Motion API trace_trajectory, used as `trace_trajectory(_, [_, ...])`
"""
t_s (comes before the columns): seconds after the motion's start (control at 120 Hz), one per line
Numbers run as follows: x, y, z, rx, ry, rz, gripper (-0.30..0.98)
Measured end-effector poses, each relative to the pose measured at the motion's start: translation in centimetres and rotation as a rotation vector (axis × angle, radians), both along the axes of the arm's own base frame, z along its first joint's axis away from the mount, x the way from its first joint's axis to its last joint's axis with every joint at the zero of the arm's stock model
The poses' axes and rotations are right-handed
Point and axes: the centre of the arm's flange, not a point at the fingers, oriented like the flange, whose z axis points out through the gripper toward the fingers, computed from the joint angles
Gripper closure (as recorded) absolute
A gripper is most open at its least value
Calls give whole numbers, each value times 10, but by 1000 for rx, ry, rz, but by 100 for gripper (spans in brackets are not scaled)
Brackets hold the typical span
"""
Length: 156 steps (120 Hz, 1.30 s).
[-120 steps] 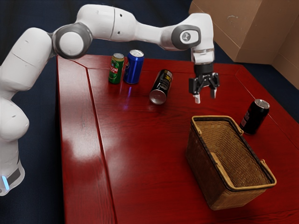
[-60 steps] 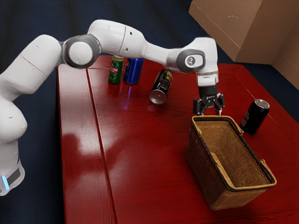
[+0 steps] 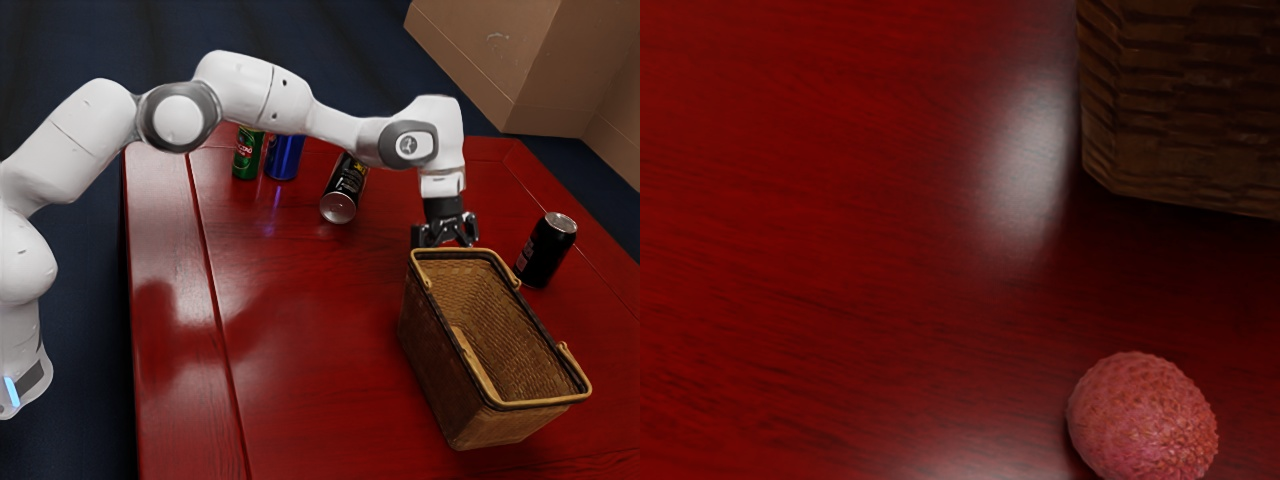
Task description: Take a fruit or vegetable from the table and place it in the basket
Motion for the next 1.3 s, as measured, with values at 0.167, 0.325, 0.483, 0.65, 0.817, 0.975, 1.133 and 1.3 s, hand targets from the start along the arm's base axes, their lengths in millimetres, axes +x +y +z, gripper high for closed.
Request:
trace_trajectory(0.167, [1, -6, -3, 4, -6, -11, 0])
trace_trajectory(0.325, [0, -12, 9, 19, -28, -18, 0])
trace_trajectory(0.483, [2, -10, 0, 45, -17, -9, 0])
trace_trajectory(0.65, [1, -9, -6, 48, -8, -8, 0])
trace_trajectory(0.817, [0, -11, -15, 46, 7, -11, 0])
trace_trajectory(0.975, [-1, -14, -21, 46, 18, -15, 0])
trace_trajectory(1.133, [-1, -14, -25, 43, 25, -15, 0])
trace_trajectory(1.3, [-2, -18, -32, 42, 33, -19, 0])
